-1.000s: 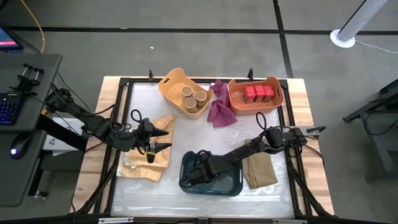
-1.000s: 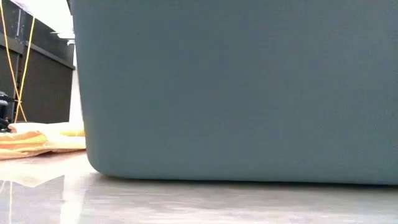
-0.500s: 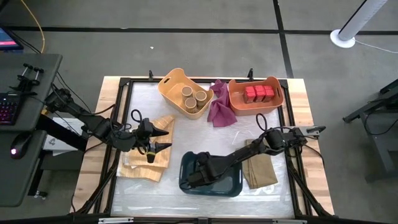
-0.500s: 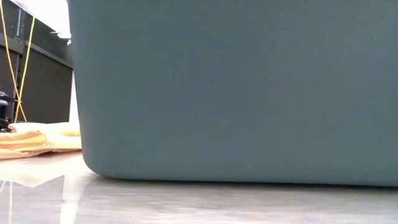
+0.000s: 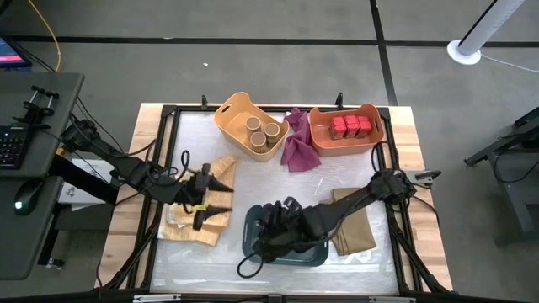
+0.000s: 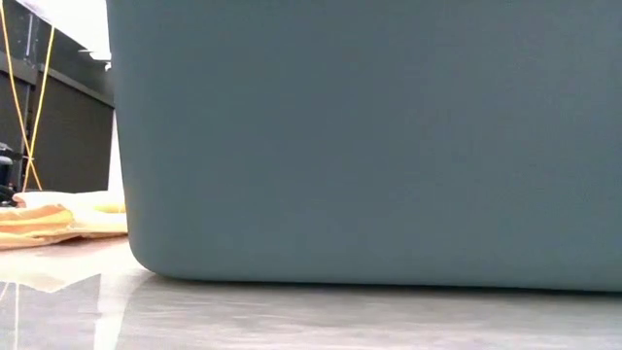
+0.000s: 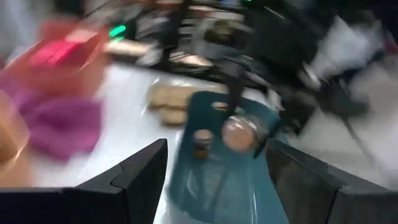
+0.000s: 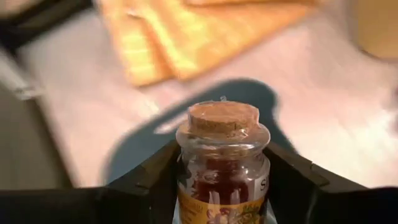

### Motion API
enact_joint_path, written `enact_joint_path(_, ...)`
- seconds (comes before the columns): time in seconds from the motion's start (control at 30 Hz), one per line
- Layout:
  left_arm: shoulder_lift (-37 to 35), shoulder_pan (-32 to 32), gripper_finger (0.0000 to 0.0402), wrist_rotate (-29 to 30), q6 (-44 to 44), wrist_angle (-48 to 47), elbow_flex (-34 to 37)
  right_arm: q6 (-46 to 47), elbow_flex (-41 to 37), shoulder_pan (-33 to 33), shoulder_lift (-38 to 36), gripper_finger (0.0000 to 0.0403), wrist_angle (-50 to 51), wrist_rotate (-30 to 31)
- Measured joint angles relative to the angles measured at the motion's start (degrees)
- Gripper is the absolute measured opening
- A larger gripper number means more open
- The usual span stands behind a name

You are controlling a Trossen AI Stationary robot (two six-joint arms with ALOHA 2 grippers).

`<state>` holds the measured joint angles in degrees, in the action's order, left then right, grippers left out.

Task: Sort spices by type
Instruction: Put the transparent seasoning bottle into the blue bin

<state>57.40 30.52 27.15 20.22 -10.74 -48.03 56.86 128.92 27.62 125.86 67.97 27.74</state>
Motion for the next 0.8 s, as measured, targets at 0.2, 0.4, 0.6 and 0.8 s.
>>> enact_joint_path(0.2,3.23,2.43,0.0257,-3.64,-26.6,1.6,0.0,-12.82,2.48,-1.99,-1.39,0.0188,-7.07,-9.86)
enact_joint_path(0.4,8.19,4.99,0.0257,-3.6,-38.61,5.95,0.02,-19.57,2.67,-4.97,-1.5,0.0188,-13.3,-18.4)
enact_joint_path(0.6,12.96,7.65,0.0257,0.01,-49.03,13.45,-0.01,-21.78,2.67,-6.88,-1.5,0.0189,-18.28,-24.5)
enact_joint_path(0.8,15.29,8.23,0.0257,4.27,-51.0,14.57,-1.77,-21.25,2.67,-7.39,-1.5,0.0188,-19.3,-27.83)
